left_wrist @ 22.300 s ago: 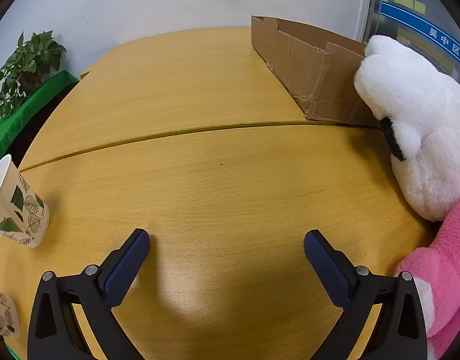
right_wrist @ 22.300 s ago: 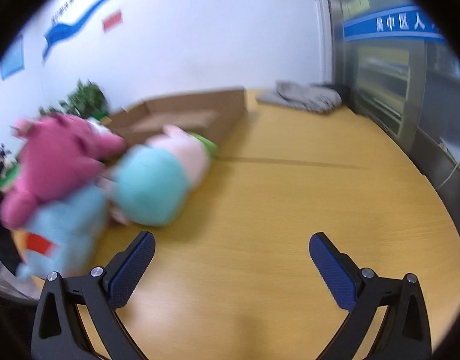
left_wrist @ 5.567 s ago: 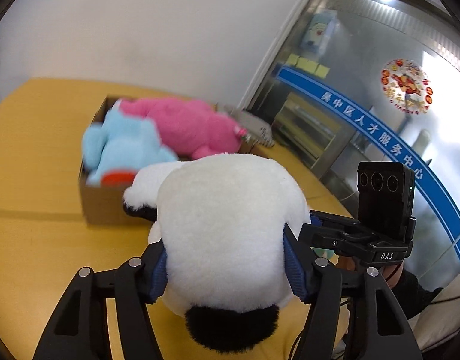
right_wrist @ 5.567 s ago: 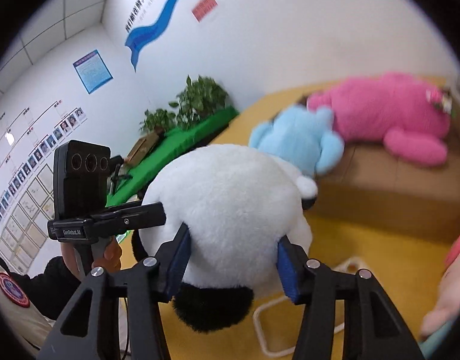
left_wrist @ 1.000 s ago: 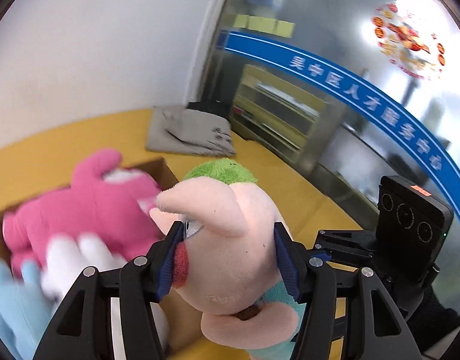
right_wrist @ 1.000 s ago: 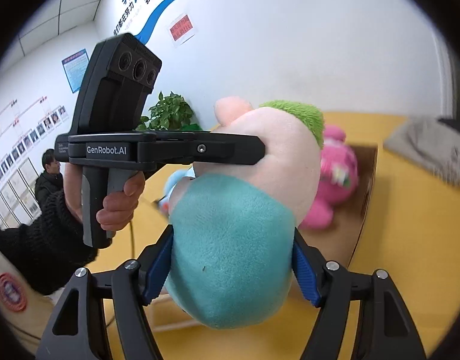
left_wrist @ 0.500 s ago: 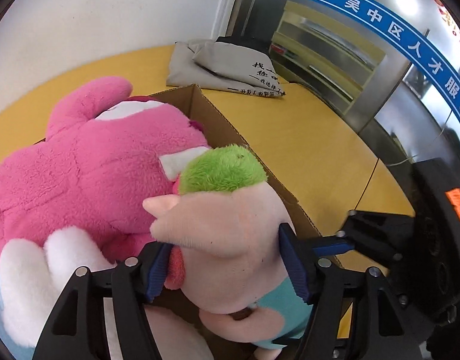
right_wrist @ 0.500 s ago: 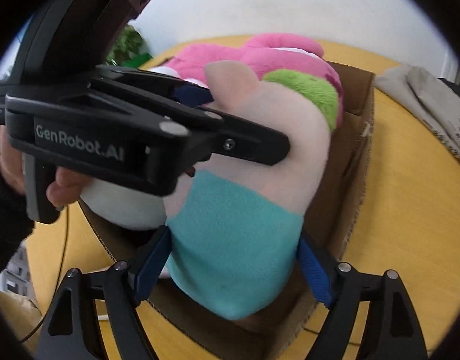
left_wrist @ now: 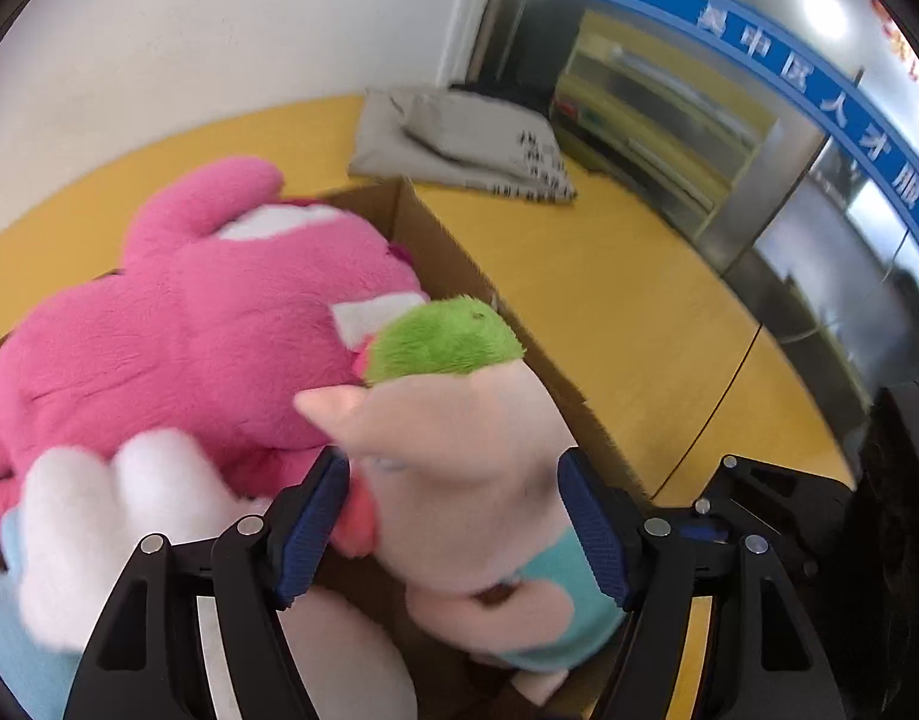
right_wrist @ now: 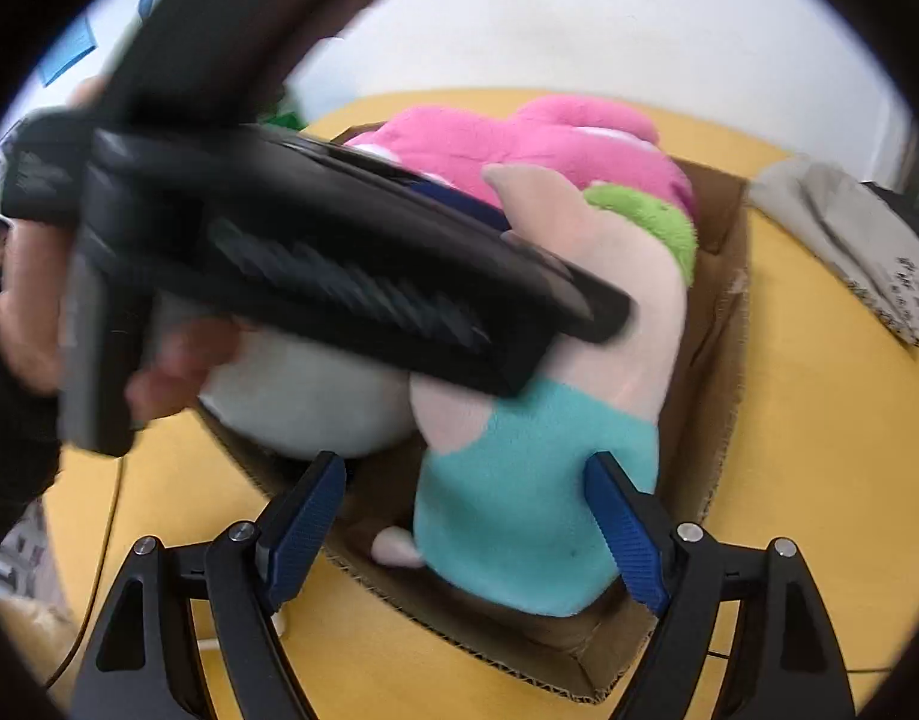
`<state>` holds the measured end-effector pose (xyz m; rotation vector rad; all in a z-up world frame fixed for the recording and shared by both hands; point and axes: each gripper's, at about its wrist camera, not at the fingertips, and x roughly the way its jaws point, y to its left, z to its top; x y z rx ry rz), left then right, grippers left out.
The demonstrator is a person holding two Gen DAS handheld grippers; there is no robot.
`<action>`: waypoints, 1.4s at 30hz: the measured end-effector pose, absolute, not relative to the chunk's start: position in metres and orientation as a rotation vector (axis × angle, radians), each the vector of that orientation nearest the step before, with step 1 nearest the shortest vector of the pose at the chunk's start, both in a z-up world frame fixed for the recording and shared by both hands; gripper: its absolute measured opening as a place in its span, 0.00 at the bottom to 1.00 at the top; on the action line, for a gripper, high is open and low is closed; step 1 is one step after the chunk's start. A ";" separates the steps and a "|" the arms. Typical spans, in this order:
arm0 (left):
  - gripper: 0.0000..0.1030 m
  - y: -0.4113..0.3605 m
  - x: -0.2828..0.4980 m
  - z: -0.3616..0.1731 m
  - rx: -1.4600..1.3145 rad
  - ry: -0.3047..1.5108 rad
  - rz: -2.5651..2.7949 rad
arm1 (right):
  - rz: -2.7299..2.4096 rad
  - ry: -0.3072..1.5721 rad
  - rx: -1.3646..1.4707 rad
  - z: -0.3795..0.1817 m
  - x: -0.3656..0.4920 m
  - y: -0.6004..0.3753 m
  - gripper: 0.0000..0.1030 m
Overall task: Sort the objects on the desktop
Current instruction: 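Move both tools toward the clear phone case on the table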
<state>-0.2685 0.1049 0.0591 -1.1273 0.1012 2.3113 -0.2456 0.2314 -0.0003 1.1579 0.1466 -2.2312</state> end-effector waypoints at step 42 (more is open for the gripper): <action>0.98 -0.041 0.002 -0.078 -1.387 -0.540 2.276 | -1.928 0.322 1.217 -0.092 -0.093 0.134 0.56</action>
